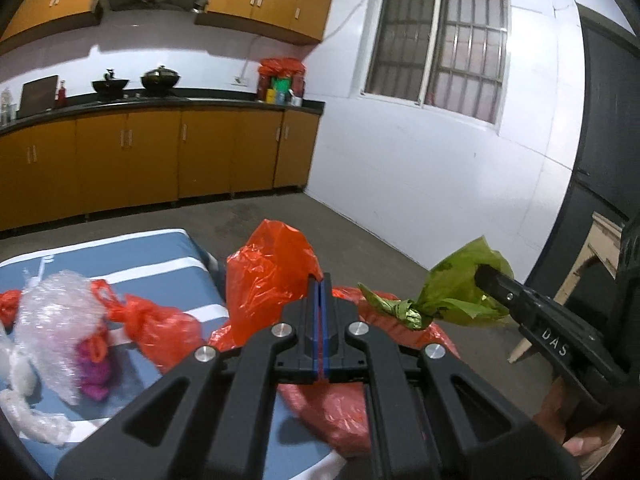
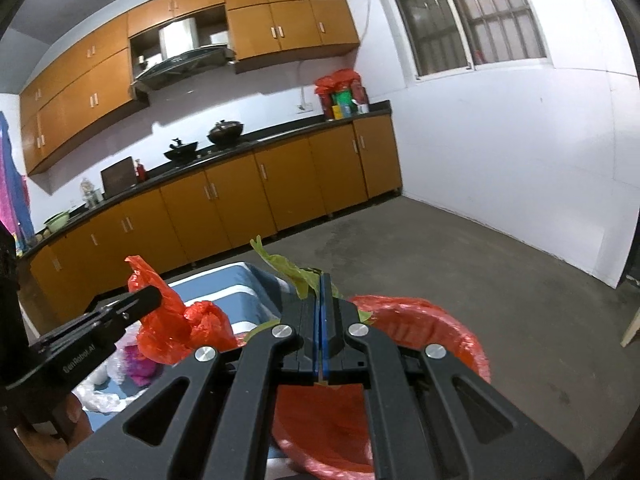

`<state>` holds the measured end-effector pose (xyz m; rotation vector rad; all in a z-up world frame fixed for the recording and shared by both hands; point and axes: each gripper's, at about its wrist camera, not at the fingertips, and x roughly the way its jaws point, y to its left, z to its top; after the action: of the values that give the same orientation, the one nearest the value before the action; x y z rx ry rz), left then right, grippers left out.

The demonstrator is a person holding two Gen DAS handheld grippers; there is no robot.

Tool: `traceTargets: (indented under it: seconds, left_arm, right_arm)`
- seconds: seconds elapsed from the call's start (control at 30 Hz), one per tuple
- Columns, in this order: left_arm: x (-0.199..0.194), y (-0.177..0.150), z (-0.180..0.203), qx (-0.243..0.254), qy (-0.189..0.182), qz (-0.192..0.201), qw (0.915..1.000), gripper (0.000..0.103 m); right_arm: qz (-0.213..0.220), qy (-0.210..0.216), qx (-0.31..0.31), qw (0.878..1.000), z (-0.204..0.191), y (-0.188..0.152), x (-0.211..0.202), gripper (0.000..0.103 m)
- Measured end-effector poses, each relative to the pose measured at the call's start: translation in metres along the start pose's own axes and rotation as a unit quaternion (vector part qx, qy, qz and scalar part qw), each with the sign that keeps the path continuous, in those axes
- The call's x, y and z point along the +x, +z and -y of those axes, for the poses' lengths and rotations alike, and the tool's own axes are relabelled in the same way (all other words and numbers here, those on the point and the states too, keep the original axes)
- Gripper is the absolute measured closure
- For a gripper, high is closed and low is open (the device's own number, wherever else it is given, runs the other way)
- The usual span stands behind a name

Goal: Collect trash
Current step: 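Lift both held bags and carry them over the red basket, then open both tools to drop the bags into the red basket, then move both open tools back over the pile on the table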

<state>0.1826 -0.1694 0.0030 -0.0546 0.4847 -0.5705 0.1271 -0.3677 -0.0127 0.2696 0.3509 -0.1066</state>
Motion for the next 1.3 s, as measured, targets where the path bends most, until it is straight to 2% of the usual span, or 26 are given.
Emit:
traceTargets:
  seconds: [0.37,0.4,0.43,0.5,0.53,0.57,0.63,0.83,1.07,1.3]
  left_arm:
    - [0.053,-0.015,0.021,0.012,-0.022,-0.043,0.9988,0.098]
    - [0.056,-0.016,0.021,0.012,-0.023,-0.046,0.9986,0.092]
    - [0.057,-0.016,0.02,0.01,-0.022,-0.047,0.9986,0.082]
    - [0.059,-0.016,0.018,0.005,-0.016,-0.047,0.9987,0.07]
    - [0.059,-0.017,0.014,0.003,-0.013,-0.046,0.9989,0.069]
    - [0.058,-0.017,0.011,0.001,-0.009,-0.046,0.9989,0.069]
    - [0.055,-0.018,0.005,-0.002,0.001,-0.044,0.999,0.067]
    - [0.035,-0.018,-0.018,-0.016,0.042,-0.026,0.9987,0.053]
    - [0.006,-0.021,-0.037,-0.02,0.093,-0.011,0.9954,0.044]
    - [-0.034,-0.028,-0.062,-0.025,0.148,0.01,0.9886,0.036]
  right_arm:
    - [-0.023,-0.01,0.024,0.999,0.017,0.001,0.021,0.101]
    - [-0.025,-0.013,0.025,0.999,0.018,0.001,0.022,0.101]
    - [-0.028,-0.017,0.024,0.999,0.02,0.0,0.024,0.1]
    - [-0.032,-0.021,0.028,0.999,0.023,0.0,0.025,0.095]
    - [-0.033,-0.024,0.032,0.999,0.026,-0.001,0.024,0.086]
    - [-0.031,-0.027,0.033,0.999,0.027,-0.002,0.022,0.073]
    - [-0.024,-0.035,0.03,0.999,0.029,-0.003,0.017,0.064]
    - [-0.017,-0.041,0.025,0.999,0.028,0.0,0.009,0.064]
    - [-0.013,-0.029,0.0,1.0,0.008,0.003,0.009,0.064]
    - [-0.018,-0.004,-0.025,1.0,-0.023,0.0,0.013,0.064]
